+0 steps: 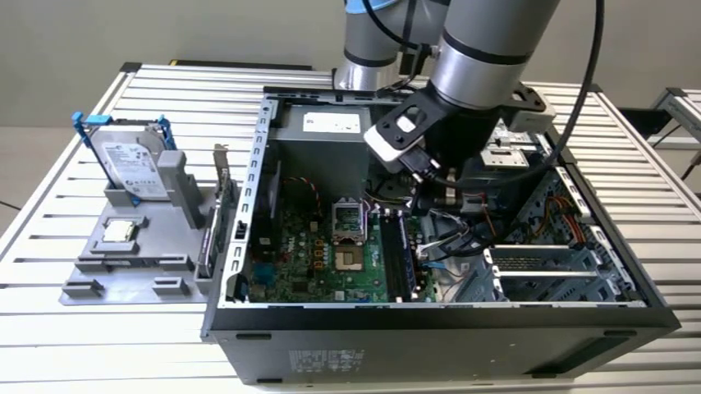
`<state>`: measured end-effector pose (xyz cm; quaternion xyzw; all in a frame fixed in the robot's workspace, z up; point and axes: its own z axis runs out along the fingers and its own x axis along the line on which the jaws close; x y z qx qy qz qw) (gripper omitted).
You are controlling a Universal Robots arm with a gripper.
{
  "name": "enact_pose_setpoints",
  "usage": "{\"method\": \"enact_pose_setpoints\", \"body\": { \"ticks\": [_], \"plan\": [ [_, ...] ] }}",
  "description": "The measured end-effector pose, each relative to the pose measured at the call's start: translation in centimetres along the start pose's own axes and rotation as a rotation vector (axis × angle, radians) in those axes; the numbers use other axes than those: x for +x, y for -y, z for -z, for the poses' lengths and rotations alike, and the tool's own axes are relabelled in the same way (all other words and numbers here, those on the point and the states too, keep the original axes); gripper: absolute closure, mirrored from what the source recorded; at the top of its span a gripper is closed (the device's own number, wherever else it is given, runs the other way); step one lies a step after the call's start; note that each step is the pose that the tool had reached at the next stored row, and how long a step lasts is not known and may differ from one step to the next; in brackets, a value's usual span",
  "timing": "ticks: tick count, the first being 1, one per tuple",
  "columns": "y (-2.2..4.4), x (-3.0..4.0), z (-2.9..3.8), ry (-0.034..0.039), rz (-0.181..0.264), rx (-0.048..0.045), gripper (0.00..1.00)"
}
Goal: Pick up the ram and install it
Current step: 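Press down the ram until it locks into place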
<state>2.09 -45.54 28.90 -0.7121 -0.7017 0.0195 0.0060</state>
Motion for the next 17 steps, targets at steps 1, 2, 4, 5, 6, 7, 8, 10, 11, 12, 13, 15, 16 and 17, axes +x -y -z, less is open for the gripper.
{"method": "enact_pose_setpoints", "body": {
  "ticks": [1,2,4,5,6,7,8,10,11,12,13,15,16,17],
  "plan": [
    [0.01,0.0,0.22,-0.0001,0.0,-0.0001,1.0],
    [0.01,-0.01,0.39,0.0001,0.0,0.0,1.0],
    [0.02,-0.01,0.62,0.0001,0.0,0.0,1.0],
    [0.02,-0.01,0.7,0.0001,0.0,0.0,1.0],
    [0.03,-0.01,0.77,0.0,0.0,0.0,1.0],
    [0.03,-0.02,0.84,0.0,0.0,0.0,1.0],
    [0.03,-0.02,0.94,0.0,0.0,-0.0001,1.0],
    [0.05,-0.02,1.33,0.0,0.0,0.0,1.0],
    [0.06,-0.03,1.55,0.0001,0.0,0.0,1.0],
    [0.06,-0.03,1.76,0.0001,0.0,0.0001,1.0],
    [0.07,-0.04,1.9,0.0001,0.0,0.0001,1.0],
    [0.08,-0.04,2.11,0.0,0.0,0.0001,1.0],
    [0.08,-0.04,2.13,-0.0002,0.0,0.0,1.0],
    [0.07,-0.04,2.13,-0.0003,0.0,0.0,1.0]
  ]
}}
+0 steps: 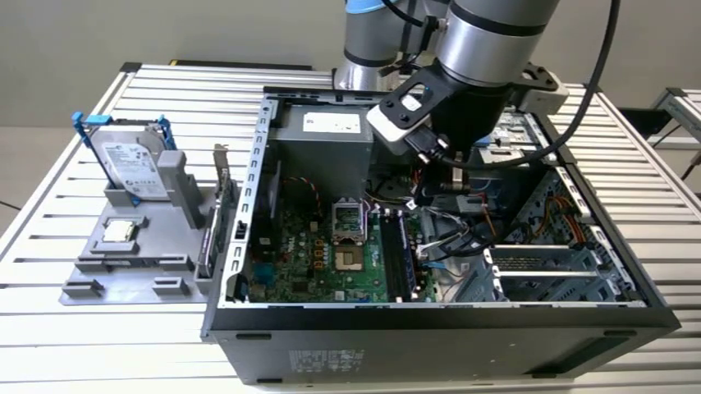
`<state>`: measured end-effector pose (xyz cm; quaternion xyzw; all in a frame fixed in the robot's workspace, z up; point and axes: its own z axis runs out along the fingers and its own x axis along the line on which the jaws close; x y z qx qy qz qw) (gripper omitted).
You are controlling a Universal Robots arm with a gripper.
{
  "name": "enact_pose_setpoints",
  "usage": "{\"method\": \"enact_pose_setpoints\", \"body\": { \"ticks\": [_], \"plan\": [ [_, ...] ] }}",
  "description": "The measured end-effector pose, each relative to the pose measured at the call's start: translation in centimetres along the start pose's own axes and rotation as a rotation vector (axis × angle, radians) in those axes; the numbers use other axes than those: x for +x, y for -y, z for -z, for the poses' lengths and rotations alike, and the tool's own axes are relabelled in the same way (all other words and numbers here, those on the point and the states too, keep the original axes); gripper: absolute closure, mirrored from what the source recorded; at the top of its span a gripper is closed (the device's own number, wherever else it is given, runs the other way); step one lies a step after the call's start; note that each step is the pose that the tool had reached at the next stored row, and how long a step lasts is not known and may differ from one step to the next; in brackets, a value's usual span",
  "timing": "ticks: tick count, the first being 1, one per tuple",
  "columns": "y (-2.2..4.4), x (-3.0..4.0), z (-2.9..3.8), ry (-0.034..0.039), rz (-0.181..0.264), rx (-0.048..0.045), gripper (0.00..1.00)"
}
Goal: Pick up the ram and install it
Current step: 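Press down the ram until it locks into place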
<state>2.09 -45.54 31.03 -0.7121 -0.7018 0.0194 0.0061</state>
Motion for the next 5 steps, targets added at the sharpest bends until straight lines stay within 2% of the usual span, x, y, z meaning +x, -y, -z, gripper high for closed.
{"method": "enact_pose_setpoints", "body": {
  "ticks": [5],
  "plan": [
    [0.0,0.0,0.03,0.0003,0.0,0.0001,1.0]
  ]
}}
